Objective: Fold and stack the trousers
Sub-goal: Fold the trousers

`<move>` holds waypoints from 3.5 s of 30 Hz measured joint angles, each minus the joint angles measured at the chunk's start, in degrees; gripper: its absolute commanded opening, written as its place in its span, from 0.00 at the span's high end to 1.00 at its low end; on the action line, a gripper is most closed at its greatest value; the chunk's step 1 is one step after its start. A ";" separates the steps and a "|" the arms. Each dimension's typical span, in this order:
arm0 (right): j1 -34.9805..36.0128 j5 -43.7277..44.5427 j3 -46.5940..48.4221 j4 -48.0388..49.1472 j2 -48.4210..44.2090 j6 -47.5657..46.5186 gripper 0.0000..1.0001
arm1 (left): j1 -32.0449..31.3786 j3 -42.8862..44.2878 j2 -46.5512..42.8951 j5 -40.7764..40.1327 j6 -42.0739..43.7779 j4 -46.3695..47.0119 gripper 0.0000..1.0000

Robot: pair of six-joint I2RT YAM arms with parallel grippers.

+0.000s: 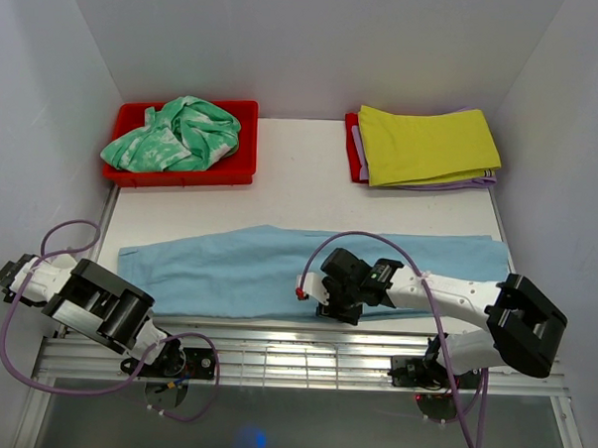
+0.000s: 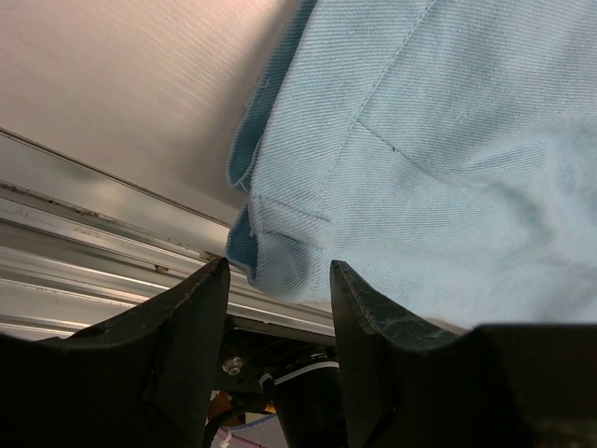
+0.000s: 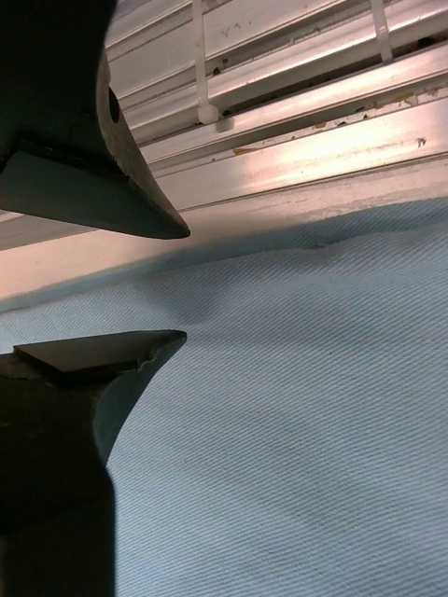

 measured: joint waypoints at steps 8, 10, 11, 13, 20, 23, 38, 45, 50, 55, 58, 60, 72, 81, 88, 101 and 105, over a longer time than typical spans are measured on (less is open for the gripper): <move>0.04 2.95 0.00 1.77 2.75 0.09 0.67 | 0.00 0.00 0.37 -0.02 -0.61 0.55 0.49; 0.07 3.54 0.02 2.08 2.78 0.11 0.75 | 0.00 -0.02 1.22 -0.11 -0.96 1.27 0.54; 0.07 3.72 0.02 2.23 2.78 0.24 0.78 | 0.00 -0.09 1.55 -0.17 -1.11 1.42 0.57; 0.07 4.07 0.02 2.47 2.75 0.35 0.85 | 0.00 -0.31 2.84 -0.31 -1.49 1.66 0.67; 0.07 4.94 0.02 2.82 2.73 0.76 0.92 | 0.04 -0.76 4.04 -0.17 -1.25 1.84 0.94; 0.07 5.33 0.02 2.84 2.54 0.83 0.92 | 0.07 0.22 4.04 0.92 -0.76 0.70 1.00; -4.98 7.67 5.27 6.19 -1.07 0.35 0.92 | -13.77 33.94 14.01 21.07 -6.62 -8.96 1.00; -5.68 6.88 4.50 7.91 -1.25 0.42 0.92 | -13.81 27.67 3.61 25.90 -1.40 -1.51 1.00; -5.68 5.11 2.21 7.69 0.94 0.35 0.92 | -12.74 13.88 4.35 18.93 1.60 4.33 1.00; -4.92 3.61 2.19 8.11 5.99 0.24 0.92 | -12.22 8.24 9.99 11.54 1.40 9.29 1.00; -4.44 3.41 2.19 8.76 7.17 0.22 0.92 | -12.07 8.37 10.05 10.08 1.55 10.51 1.00; -4.28 3.41 2.19 9.07 7.19 0.22 0.92 | -12.09 9.16 10.05 10.05 2.05 10.45 1.00; -3.69 3.19 1.81 10.51 6.43 0.24 0.92 | -11.69 21.55 8.24 18.18 14.82 -4.70 0.91; -3.69 2.93 1.79 6.88 3.48 -0.04 0.92 | -6.12 17.81 7.76 9.81 41.66 -11.45 0.33; -3.72 2.54 1.79 5.70 3.54 -0.22 0.92 | -4.79 17.53 1.01 11.32 68.28 -12.39 0.28; -3.72 1.81 1.79 5.51 3.87 -0.20 0.92 | -4.83 -13.00 -19.45 10.21 86.07 -10.01 0.28; -3.72 1.27 1.79 5.35 3.87 -0.20 0.92 | -4.83 -17.68 -22.36 10.84 86.86 -4.09 0.28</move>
